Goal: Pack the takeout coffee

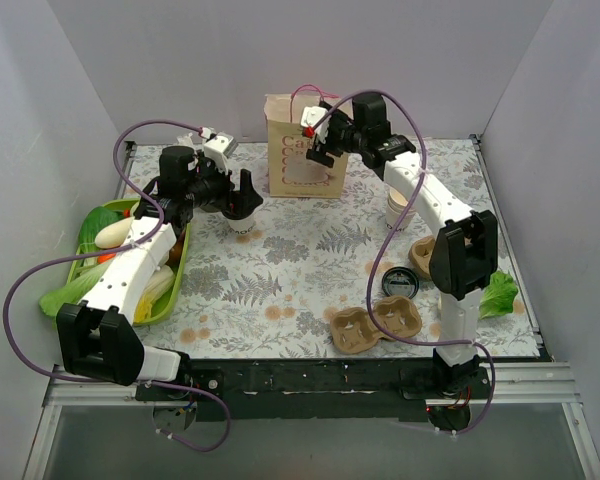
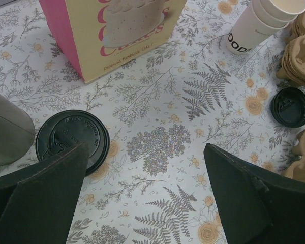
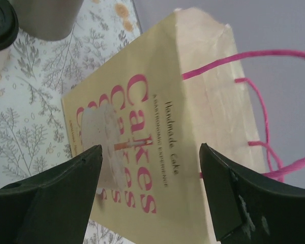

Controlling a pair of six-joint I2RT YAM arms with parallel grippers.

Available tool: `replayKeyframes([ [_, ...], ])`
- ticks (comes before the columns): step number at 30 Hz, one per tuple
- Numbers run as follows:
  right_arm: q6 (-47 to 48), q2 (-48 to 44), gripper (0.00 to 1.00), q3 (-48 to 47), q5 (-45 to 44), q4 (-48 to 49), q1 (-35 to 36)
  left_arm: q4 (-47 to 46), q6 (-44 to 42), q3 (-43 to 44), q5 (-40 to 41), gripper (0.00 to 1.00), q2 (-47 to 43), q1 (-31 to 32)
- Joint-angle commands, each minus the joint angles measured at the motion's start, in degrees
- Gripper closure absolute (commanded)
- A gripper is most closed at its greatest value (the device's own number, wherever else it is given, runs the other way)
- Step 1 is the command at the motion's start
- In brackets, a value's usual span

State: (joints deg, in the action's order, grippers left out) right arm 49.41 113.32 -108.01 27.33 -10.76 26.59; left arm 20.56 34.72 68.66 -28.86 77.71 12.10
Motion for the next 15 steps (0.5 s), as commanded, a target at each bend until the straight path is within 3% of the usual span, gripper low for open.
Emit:
replayKeyframes([
  [1, 1.04, -0.64, 0.19, -1.86, 0.97, -1.45, -1.28, 0.62, -0.62, -0.02, 0.3, 0.02, -2.57, -0.5],
  [7, 4.64, -4.24, 0.45, 3.23, 2.72, -5.22, -1.36, -0.6, 0.08, -0.37, -0.84, 0.02, -1.87, -0.85],
  [10, 6.14, -6.09, 0.69, 5.86, 3.6, -6.98, -1.28, -1.66, 1.66, -0.64, -1.46, 0.02, -1.16, -1.37],
  [11, 6.23, -7.48, 0.85, 6.66, 3.52, -6.99, -1.19, -1.83, 2.19, -0.64, -1.72, 0.02, -0.9, -1.46],
  [13, 5.97, -8.81, 0.99, 8.42, 2.99, -6.9, -1.01, -2.54, 2.63, -0.72, -1.99, 0.02, -0.46, -1.46],
  [15, 5.96, -11.44, 0.99, 11.58, 2.46, -6.2, -0.93, -2.89, 3.07, -0.81, -2.43, 0.02, -0.19, -1.46],
])
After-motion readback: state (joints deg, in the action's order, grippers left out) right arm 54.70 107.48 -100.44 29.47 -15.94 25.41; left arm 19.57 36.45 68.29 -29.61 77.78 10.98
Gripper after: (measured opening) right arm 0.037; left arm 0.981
